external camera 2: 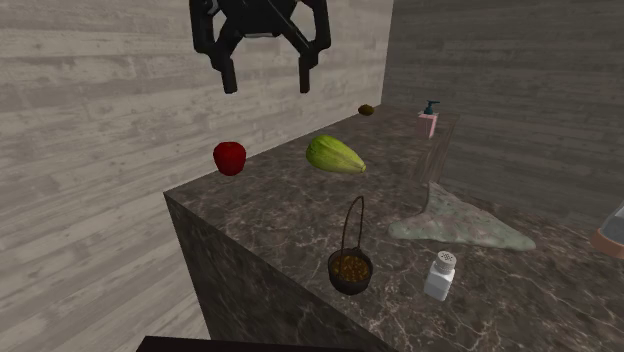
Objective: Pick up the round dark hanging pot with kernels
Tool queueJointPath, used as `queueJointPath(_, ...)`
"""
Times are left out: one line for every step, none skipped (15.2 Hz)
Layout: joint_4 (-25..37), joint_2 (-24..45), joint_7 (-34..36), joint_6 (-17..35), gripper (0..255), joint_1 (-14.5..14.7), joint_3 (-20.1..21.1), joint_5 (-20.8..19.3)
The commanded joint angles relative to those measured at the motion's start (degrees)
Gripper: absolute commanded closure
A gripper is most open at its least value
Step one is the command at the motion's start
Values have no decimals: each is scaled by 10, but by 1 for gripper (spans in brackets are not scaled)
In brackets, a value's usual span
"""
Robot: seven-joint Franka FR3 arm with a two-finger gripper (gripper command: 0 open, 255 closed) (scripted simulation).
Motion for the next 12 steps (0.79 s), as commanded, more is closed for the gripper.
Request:
queueJointPath(0,0,0,0,0,0,0,0)
queueJointPath(-4,14,-1,11,0,-4,-6,-4)
queueJointPath(-8,28,-2,21,0,-8,-12,-8)
queueJointPath(-12,42,-3,32,0,-12,-18,-12)
queueJointPath(-14,57,-4,42,0,-16,-24,-16)
queueJointPath(-17,73,-5,53,0,-20,-30,-20)
queueJointPath(-19,89,-6,63,0,-24,-36,-24)
queueJointPath(-20,105,-7,73,0,-28,-42,-28)
queueJointPath(-21,122,-7,84,0,-32,-48,-31)
queueJointPath(-21,139,-8,94,0,-36,-54,-34)
queueJointPath(-21,156,-9,104,0,-39,-60,-37)
queueJointPath(-20,174,-10,113,0,-43,-66,-40)
